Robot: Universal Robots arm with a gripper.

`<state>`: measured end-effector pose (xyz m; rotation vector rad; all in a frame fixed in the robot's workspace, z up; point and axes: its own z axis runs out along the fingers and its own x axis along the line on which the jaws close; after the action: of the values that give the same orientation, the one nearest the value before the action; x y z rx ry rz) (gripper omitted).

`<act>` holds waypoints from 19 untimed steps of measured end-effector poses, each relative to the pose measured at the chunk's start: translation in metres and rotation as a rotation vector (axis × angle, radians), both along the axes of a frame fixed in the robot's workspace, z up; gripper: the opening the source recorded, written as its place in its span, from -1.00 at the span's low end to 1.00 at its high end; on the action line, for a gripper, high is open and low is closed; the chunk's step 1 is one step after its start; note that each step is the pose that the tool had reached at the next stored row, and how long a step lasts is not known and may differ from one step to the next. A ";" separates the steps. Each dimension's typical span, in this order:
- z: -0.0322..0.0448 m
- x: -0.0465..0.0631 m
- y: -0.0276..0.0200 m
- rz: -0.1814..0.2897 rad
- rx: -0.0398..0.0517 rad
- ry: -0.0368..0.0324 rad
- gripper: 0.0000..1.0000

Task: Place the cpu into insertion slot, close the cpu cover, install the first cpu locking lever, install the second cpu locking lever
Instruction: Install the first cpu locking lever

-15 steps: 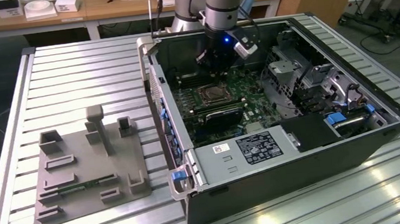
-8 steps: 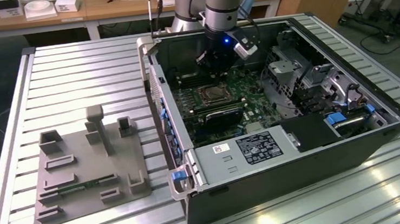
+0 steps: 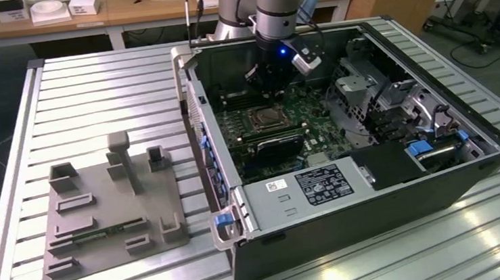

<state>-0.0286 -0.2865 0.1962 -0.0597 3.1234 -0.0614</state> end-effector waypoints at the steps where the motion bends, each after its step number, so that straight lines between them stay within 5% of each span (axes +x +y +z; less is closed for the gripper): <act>1: 0.0006 0.000 0.0011 0.000 -0.0013 0.0007 -0.79; 5: 0.0018 -0.001 0.0030 0.000 -0.0037 0.0019 -0.79; 11: 0.0023 0.000 0.0023 0.000 0.0052 0.0013 -0.79; 13: 0.0015 0.001 -0.0009 0.000 0.0113 -0.0014 -0.79; 19: 0.0031 0.001 -0.0151 0.000 0.0105 -0.0015 -0.79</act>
<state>-0.0281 -0.3017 0.1993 -0.0593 3.1220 -0.0451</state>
